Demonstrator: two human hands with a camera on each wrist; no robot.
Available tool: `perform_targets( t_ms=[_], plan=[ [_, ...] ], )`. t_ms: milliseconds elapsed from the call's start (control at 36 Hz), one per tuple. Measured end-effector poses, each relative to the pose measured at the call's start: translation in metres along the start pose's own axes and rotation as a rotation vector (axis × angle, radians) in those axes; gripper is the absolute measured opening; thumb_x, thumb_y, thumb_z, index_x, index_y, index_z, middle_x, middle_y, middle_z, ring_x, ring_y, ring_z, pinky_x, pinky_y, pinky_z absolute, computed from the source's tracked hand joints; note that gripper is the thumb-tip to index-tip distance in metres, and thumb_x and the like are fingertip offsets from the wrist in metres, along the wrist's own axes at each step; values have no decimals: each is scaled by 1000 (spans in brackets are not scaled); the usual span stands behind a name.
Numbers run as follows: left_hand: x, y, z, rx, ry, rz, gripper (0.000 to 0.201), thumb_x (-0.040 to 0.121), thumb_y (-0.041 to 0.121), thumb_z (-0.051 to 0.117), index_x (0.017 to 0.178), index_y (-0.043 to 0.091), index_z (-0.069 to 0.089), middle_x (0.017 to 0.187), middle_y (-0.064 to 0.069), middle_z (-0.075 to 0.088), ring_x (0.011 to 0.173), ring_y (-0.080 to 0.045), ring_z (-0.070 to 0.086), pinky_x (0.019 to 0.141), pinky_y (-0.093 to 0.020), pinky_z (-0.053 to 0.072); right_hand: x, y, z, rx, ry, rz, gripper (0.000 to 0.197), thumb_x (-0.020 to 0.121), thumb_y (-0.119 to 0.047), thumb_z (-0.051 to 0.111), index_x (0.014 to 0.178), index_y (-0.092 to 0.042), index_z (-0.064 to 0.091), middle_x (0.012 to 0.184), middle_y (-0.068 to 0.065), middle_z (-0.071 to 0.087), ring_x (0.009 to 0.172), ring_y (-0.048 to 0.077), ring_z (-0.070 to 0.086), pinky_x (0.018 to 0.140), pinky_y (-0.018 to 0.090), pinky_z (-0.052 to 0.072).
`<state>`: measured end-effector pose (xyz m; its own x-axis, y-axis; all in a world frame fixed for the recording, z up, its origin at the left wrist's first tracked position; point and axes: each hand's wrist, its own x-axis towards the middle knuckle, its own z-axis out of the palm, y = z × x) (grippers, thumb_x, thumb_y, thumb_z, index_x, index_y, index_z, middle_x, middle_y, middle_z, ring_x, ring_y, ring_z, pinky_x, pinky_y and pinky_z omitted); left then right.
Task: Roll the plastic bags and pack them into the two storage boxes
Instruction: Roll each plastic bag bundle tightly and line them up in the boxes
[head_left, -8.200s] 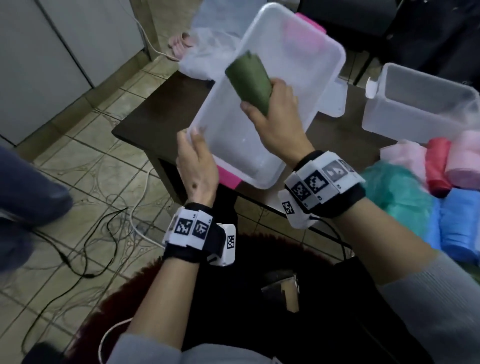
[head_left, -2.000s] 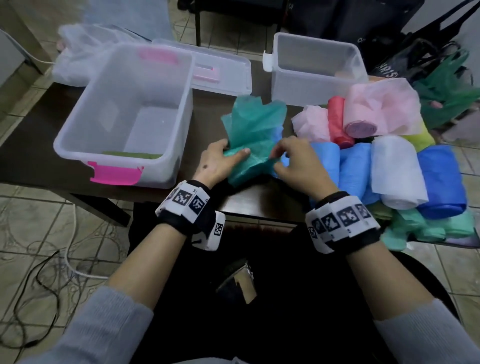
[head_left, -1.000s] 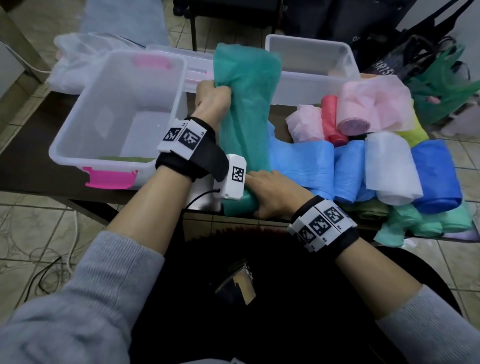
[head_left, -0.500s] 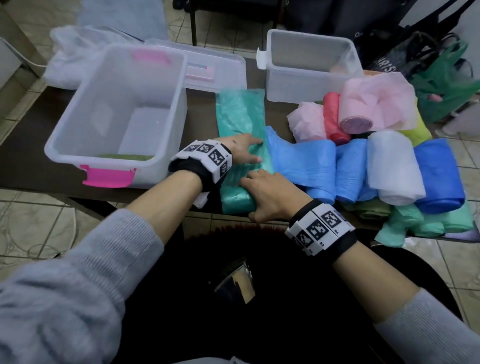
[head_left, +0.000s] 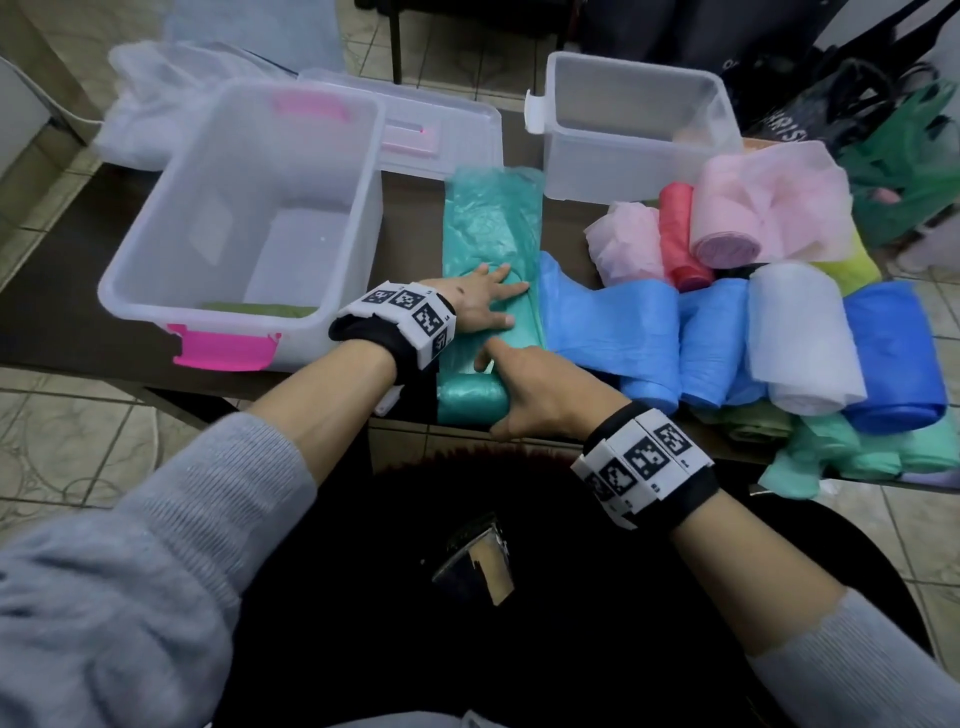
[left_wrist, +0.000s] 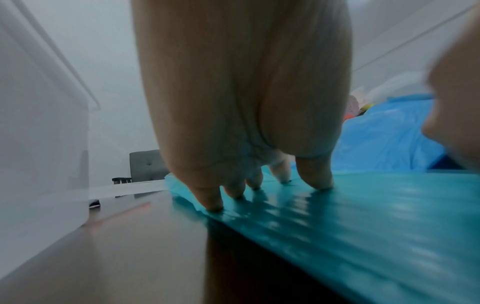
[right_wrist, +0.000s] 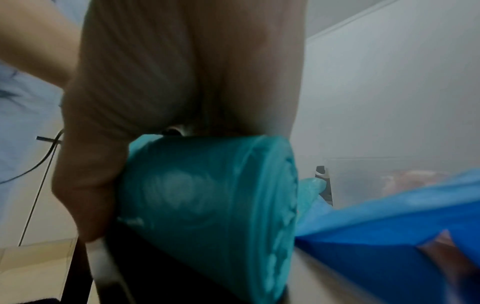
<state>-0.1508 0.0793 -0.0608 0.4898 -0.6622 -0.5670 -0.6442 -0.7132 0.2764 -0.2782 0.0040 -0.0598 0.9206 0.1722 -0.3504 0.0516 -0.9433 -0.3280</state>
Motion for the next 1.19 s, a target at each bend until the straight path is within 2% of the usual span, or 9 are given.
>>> perform_targets(
  t_ms=[222,333,389,472,556,667,861,1028,1194],
  plan=[
    [3,-7,3,-51,14,-16,63,99,33,44,151,30,9,159,0,-7,146,-21,-7,118,-46,3,-6,3,-2,49,30,-31,47,65,-25,79,105,-11,57,101,6,63,90,26,57,66,30,36],
    [0,-5,4,-88,69,-7,71,95,28,52,151,30,9,160,-2,-2,147,-21,1,119,-42,8,-1,2,-2,62,24,-49,47,63,-23,82,100,-6,60,100,0,37,82,18,45,64,25,31],
    [-6,-2,5,-167,137,-17,79,91,23,59,151,29,9,160,-3,-1,146,-22,7,118,-40,14,2,3,-4,48,8,-39,49,62,-27,84,100,-5,61,98,0,37,84,18,45,64,24,31],
    [-23,6,4,-274,361,-75,66,88,18,63,146,21,31,152,-11,25,138,-27,30,113,-38,28,5,5,-9,33,-27,-16,55,63,-35,84,104,-4,64,92,4,48,91,24,53,65,25,33],
    [-45,13,4,-360,562,-169,24,89,14,62,113,12,63,119,-11,59,109,-25,57,94,-36,46,7,9,-12,58,-42,-3,60,64,-40,84,110,-9,64,94,4,53,95,22,54,67,24,36],
    [-77,14,9,-415,369,-214,10,82,21,72,90,17,74,85,-2,68,84,-15,63,73,-26,46,11,17,-17,201,-40,46,66,58,-39,87,114,-23,57,98,-4,55,89,13,52,65,21,36],
    [-93,9,15,-388,214,-135,45,70,31,82,113,24,69,111,3,69,101,-12,61,86,-24,47,13,24,-19,271,-40,101,56,62,-41,85,103,-18,55,101,-4,58,96,15,54,74,24,41],
    [-78,11,16,-298,175,-124,53,73,19,80,123,19,63,120,-5,64,108,-19,59,93,-32,48,3,14,-16,36,139,111,67,67,-46,78,122,-16,55,117,6,47,113,24,40,93,35,37],
    [-63,13,6,-163,76,-126,49,83,23,71,130,18,56,128,-3,60,115,-22,56,97,-33,45,-18,-14,12,-255,279,156,47,81,-31,68,116,-6,50,113,13,51,106,31,48,82,38,40]
  ],
)
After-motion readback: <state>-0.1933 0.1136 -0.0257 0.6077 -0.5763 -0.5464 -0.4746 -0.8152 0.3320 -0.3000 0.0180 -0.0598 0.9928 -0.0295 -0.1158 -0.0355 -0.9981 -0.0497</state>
